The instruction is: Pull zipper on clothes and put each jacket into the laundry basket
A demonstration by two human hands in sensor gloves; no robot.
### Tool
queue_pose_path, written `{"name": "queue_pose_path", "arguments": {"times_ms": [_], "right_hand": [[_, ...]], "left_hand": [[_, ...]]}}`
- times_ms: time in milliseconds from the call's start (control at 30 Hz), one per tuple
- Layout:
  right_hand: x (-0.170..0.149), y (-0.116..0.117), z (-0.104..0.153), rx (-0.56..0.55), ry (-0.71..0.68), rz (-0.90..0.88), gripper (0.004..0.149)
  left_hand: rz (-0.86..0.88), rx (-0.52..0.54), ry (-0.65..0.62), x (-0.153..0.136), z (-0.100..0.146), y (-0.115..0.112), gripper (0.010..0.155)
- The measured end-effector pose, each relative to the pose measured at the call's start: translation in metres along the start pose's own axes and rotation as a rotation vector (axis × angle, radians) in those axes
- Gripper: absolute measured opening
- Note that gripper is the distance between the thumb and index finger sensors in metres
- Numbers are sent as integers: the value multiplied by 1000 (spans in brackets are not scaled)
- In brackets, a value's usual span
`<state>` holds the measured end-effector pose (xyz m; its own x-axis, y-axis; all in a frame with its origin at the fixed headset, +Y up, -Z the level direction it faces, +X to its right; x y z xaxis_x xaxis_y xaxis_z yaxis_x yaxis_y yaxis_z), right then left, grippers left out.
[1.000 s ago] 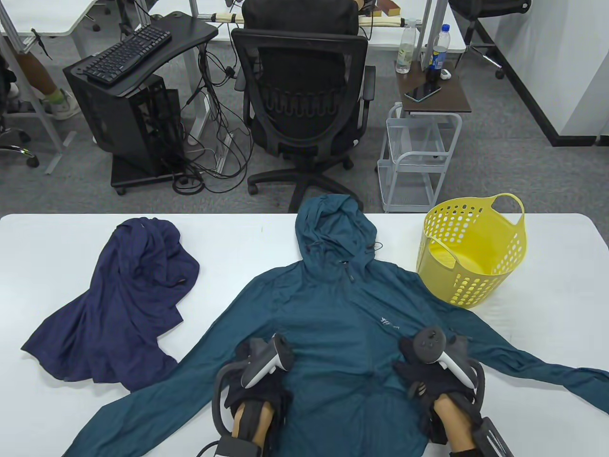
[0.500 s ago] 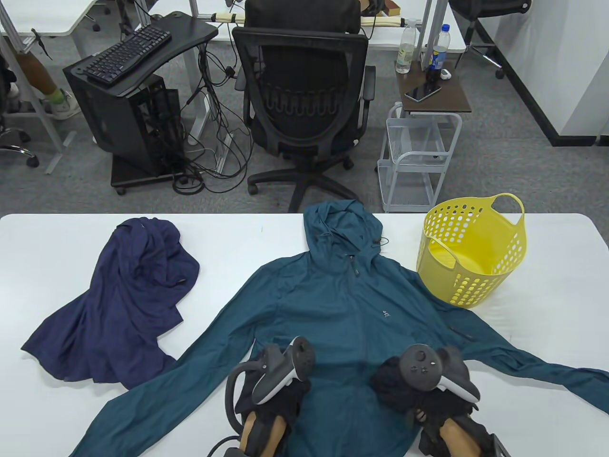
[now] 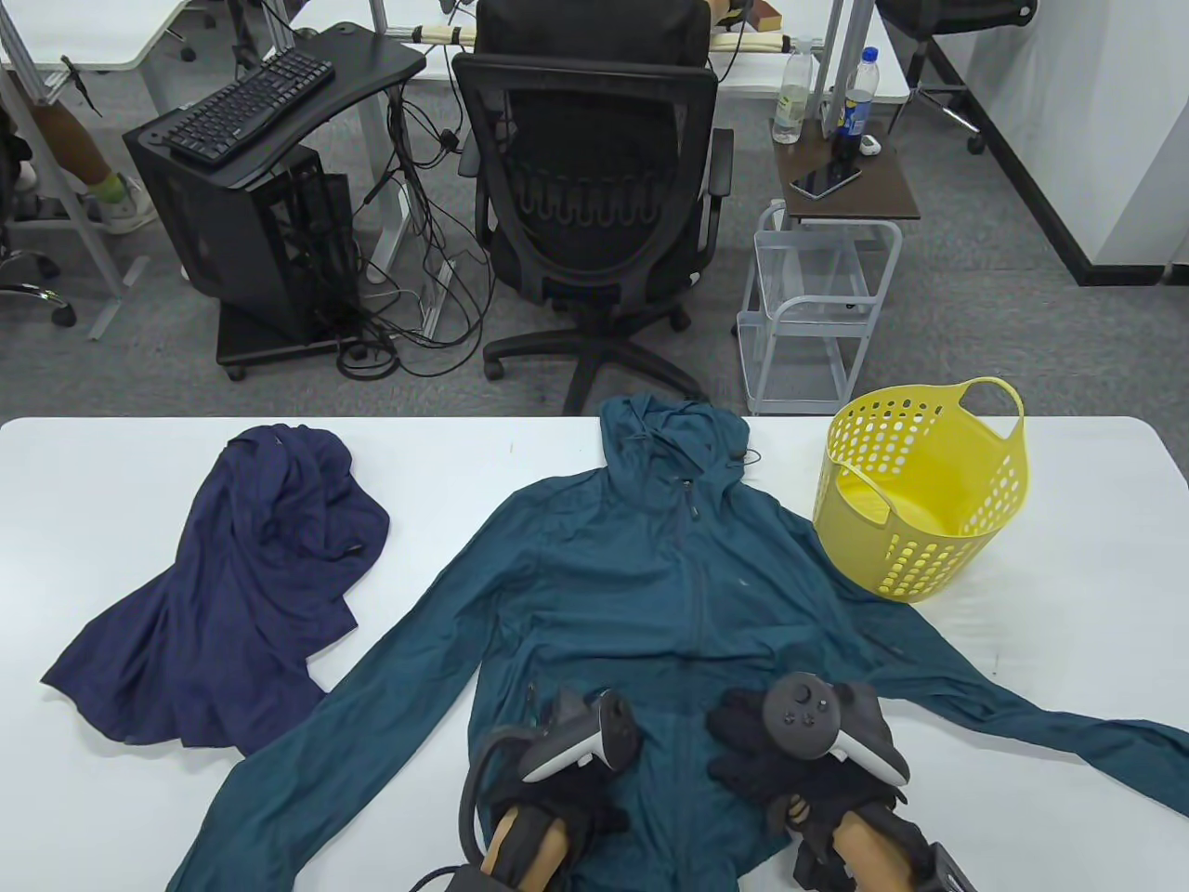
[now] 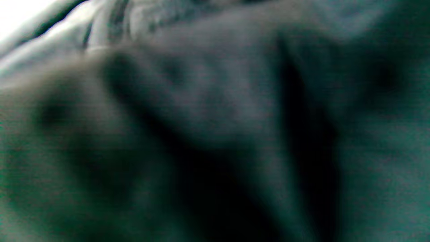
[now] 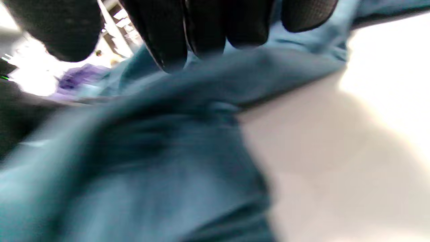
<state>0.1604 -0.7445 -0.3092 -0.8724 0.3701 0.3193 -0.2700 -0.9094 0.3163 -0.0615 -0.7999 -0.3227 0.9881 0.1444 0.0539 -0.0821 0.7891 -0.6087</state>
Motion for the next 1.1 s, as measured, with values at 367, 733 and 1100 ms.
{"name": "queue_pose_path", "arguments": {"times_ms": [367,733,1100], "right_hand": [[62,38,0,195,-36,393,66],[34,-13,13,-315,43,81,41],[8,-33,18,-410,231,233,39]], "left_hand": [[199,214,-127,-19,20,25,64],[29,577,-168,36,79,36,65],[211,753,-36,-29,92,69,42]]}}
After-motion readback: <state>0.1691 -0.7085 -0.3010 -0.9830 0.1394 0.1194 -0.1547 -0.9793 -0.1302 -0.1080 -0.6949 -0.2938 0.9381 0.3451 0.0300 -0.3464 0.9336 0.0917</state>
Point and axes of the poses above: the tracker on the back of each hand, its own x axis roughly to the thumb side, its own z axis roughly from the fingertips to the wrist, y = z × x, the point moved 2 cm from there along -z, roughly from the wrist to the fingertips, and after that the axes turned 9 degrees about z, right-handed, at the moved point
